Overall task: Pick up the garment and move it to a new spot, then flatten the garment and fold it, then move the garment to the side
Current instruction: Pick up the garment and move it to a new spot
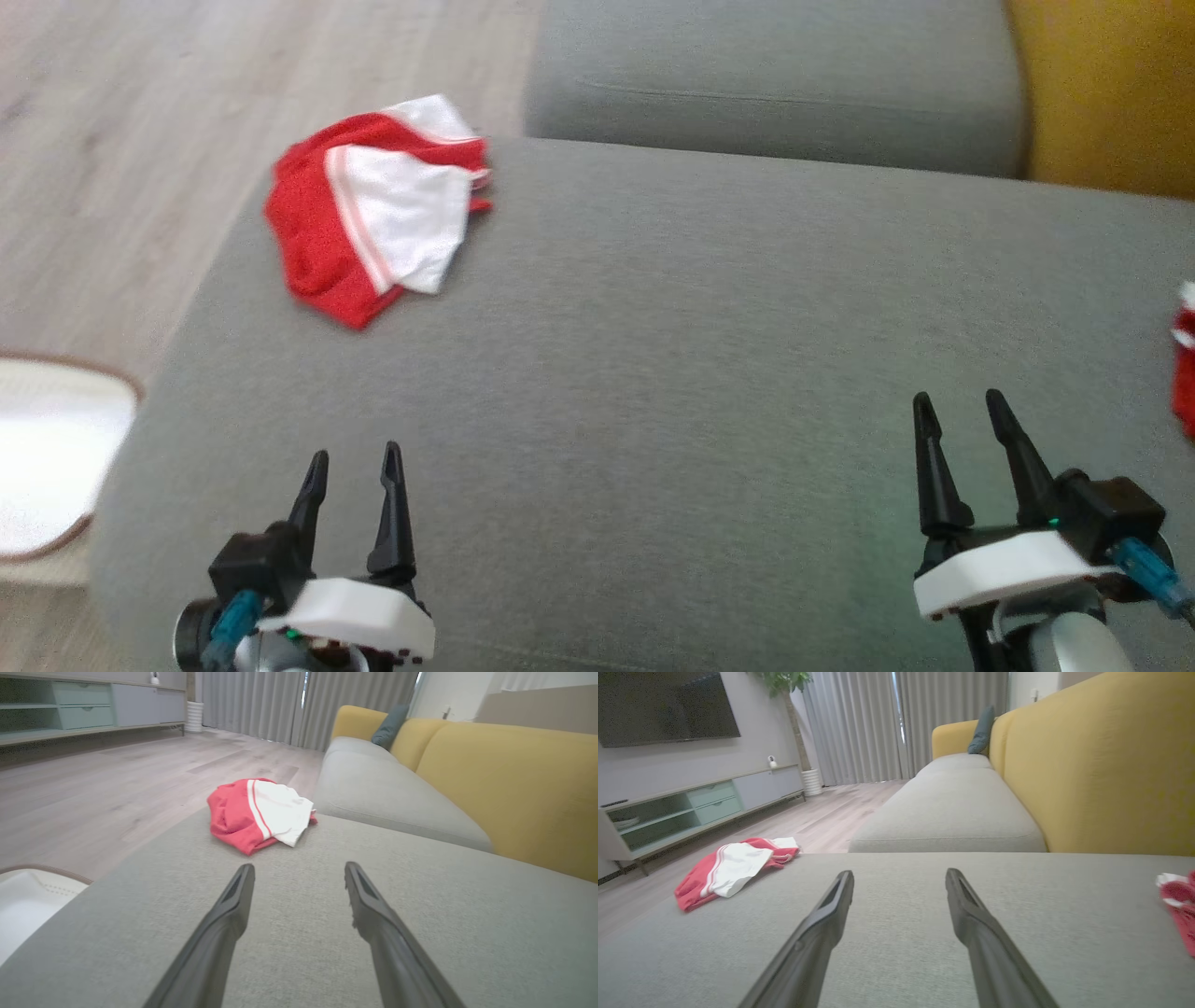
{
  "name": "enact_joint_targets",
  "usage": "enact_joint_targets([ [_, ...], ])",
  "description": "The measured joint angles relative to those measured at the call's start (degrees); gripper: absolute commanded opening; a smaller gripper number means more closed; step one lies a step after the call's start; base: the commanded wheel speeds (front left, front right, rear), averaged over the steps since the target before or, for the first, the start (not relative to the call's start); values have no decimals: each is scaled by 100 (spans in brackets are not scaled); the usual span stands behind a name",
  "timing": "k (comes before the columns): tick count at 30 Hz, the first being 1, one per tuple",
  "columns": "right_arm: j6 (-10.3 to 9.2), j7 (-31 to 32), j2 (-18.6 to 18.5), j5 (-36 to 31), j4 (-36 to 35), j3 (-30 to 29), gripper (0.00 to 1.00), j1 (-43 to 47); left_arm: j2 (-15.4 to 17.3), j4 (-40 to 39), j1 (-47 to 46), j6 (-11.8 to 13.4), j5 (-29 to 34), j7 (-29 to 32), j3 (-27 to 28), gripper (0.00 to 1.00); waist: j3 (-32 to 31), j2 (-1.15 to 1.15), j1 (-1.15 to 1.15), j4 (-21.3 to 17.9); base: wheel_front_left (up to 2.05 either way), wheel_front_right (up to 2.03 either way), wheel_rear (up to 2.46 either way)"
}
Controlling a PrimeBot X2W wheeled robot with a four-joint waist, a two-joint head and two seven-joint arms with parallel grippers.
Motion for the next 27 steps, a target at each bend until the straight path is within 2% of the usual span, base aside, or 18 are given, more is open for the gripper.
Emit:
enact_joint_targets([
  [16,0,14,7,63,-22,341,100,-33,13,-238,22,51,98,0,259,100,61,0,0,1895,0,0,0],
  [27,0,75,7,8,38,582,100,-373,7,-576,151,142,87,0,428,100,364,0,1,2106,0,0,0],
])
